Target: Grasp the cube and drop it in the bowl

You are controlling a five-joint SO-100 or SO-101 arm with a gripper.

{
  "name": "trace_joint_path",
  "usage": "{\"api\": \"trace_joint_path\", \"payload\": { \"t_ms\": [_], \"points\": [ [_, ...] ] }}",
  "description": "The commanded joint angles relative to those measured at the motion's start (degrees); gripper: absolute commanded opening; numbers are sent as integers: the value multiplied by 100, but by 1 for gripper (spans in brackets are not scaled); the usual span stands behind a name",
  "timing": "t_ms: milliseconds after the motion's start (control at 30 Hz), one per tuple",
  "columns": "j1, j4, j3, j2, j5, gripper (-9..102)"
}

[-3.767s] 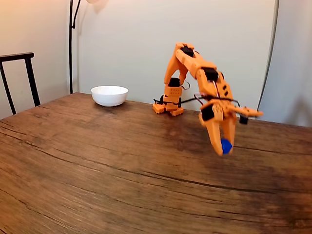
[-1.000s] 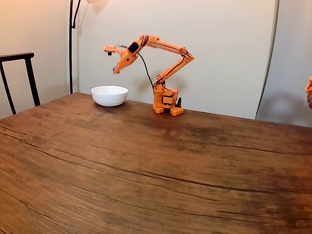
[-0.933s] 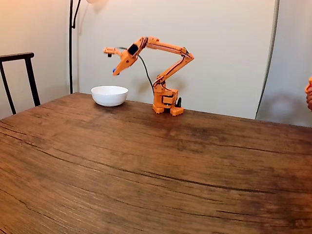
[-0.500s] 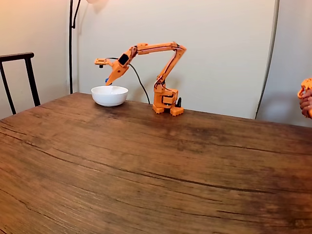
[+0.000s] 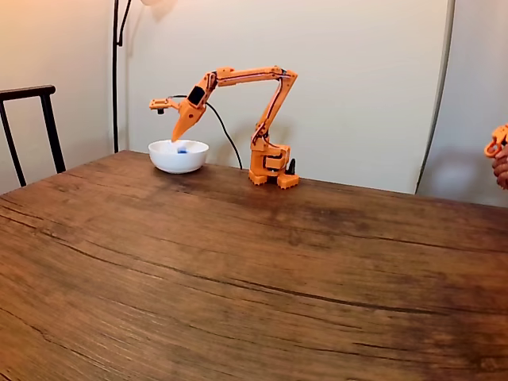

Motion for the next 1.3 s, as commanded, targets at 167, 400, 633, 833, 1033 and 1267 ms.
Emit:
{"api": "trace_joint_path", "payload": {
  "t_ms": [167, 400, 633, 833, 1033, 1267],
  "points": [
    [-185, 1072, -1063, 413, 44, -1],
    [-967, 1898, -1055, 1512, 18, -1],
    [-2118, 2549, -1055, 2426, -35, -1],
    [-3103, 2997, -1055, 3032, -44, -1],
    [-4061, 3164, -1046, 3410, -44, -1],
    [-5335, 3164, -1037, 3656, 35, -1]
  ]
}}
